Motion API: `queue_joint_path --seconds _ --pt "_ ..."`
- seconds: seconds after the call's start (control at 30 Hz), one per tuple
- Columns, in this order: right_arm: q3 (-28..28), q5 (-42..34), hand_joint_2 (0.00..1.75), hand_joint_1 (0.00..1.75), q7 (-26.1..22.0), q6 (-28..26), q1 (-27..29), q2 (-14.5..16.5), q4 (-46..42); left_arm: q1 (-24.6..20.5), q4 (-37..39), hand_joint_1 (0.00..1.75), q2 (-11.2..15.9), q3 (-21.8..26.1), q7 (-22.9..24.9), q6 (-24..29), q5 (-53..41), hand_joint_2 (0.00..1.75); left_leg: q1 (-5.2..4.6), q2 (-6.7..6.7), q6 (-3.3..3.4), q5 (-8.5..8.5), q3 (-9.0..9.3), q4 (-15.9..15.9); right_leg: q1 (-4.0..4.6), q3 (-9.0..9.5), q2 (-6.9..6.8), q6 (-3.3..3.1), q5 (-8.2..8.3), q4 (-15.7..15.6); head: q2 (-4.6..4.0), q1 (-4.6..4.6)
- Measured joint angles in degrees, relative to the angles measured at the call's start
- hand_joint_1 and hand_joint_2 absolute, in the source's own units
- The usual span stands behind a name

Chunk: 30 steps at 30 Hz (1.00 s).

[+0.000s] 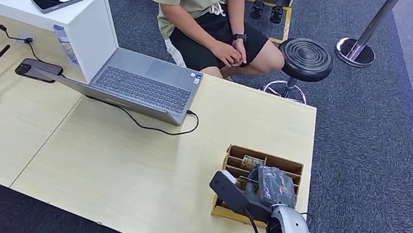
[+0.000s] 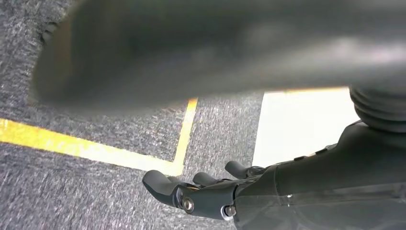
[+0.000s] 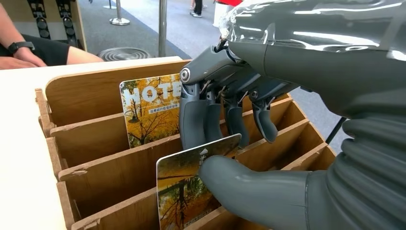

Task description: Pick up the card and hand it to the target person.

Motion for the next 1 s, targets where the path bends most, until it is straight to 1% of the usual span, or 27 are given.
queue_joint_path --seconds 0.23,0.63,0.7,0.83,1.0 --pt "0.00 -0.35 1.75 1.33 -0.07 -0.02 0.00 0.00 0.02 -0.01 0.00 0.00 0.00 -0.02 -0.17 3.16 -1.24 1.75 0.00 0.00 0.00 0.01 0.01 0.00 0.00 0.01 0.00 0.00 0.00 0.00 0.00 -0.01" --pt "0.00 -0.70 1.75 1.33 -0.62 -0.58 0.00 0.02 0.31 -0.01 0.00 0.00 0.00 -0.01 -0.74 3.74 -0.24 1.75 0.00 0.00 0.00 0.00 0.01 0.00 0.00 0.01 0.00 0.00 0.00 0.00 0.00 -0.01" --pt "0.00 -2.24 1.75 1.33 -1.72 -1.51 0.00 0.10 0.34 -0.01 0.00 0.00 0.00 0.00 -0.87 3.62 0.28 1.75 0.00 0.00 0.00 0.00 0.01 0.00 0.00 0.01 0.00 0.00 0.01 0.00 0.00 -0.01" --pt "-0.02 -8.42 1.75 1.33 -5.36 -3.90 -0.01 0.58 0.34 0.00 0.00 0.00 0.00 0.01 -1.01 2.97 0.64 1.75 0.00 0.00 -0.01 0.01 0.00 0.00 0.00 0.01 0.00 0.00 0.01 0.01 0.00 -0.01" --pt "-0.28 -13.14 1.75 1.33 -9.03 -8.94 -1.57 1.50 -0.46 0.00 0.00 0.00 0.00 0.01 -0.98 2.10 0.56 1.75 0.00 0.00 -0.01 0.01 0.00 0.00 0.00 0.00 0.03 0.00 0.01 0.02 0.00 -0.01"
